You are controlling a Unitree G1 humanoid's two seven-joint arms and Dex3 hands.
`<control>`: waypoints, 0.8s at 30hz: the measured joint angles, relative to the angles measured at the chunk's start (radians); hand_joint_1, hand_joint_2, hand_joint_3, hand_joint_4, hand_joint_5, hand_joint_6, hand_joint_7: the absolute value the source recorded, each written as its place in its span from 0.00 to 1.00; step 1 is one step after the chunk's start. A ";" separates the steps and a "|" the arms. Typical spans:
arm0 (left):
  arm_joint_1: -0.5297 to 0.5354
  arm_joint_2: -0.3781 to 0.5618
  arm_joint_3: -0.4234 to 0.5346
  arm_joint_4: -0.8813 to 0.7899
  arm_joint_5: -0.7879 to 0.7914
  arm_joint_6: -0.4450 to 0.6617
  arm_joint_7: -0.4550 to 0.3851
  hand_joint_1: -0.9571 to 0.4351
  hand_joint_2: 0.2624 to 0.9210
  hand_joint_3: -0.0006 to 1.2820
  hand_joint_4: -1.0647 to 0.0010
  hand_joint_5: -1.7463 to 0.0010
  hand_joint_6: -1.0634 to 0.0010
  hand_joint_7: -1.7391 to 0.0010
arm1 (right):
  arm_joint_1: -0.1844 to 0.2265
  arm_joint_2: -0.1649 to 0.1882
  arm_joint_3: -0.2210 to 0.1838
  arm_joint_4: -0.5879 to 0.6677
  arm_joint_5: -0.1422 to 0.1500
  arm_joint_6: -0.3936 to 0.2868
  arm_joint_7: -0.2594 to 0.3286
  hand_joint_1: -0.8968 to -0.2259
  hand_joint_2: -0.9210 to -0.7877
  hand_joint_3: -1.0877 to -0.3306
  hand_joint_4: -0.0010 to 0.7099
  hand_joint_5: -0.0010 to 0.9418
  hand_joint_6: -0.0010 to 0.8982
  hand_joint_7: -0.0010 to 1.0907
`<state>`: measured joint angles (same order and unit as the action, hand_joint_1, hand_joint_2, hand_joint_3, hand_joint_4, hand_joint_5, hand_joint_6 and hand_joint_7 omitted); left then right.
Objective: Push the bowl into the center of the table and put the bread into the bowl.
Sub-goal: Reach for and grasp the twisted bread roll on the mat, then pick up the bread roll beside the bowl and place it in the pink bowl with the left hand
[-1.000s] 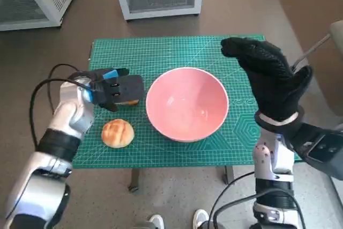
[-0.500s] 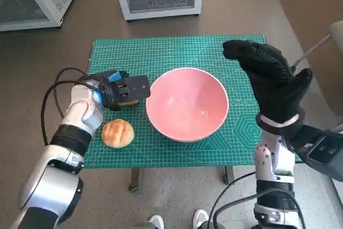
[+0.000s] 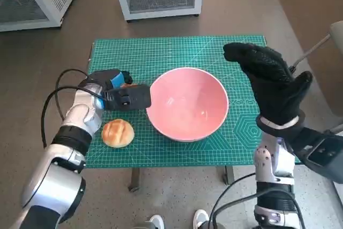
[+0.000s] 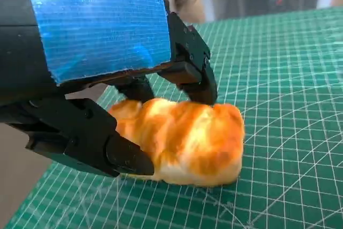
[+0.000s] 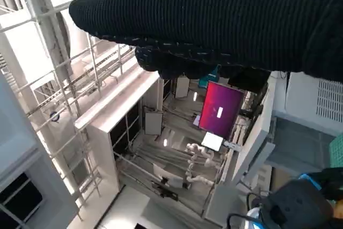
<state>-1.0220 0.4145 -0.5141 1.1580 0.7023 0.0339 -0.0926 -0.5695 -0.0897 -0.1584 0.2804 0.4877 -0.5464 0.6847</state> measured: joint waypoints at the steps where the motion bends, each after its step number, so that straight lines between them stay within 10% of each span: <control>1: 0.000 0.002 0.000 0.003 0.001 -0.011 0.009 0.69 0.97 0.13 0.49 0.20 0.40 0.38 | 0.000 0.000 0.000 0.000 0.000 0.000 0.000 0.53 0.00 0.80 0.53 0.00 0.11 0.62; 24: 0.007 0.087 0.073 -0.222 -0.033 0.004 -0.036 0.69 1.00 0.10 0.44 0.26 0.44 0.32 | 0.001 0.000 0.005 0.002 0.019 0.008 0.009 0.53 0.00 0.80 0.51 0.00 0.10 0.62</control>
<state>-1.0149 0.5019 -0.4412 0.9357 0.6698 0.0374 -0.1290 -0.5680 -0.0895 -0.1534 0.2826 0.5069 -0.5382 0.6940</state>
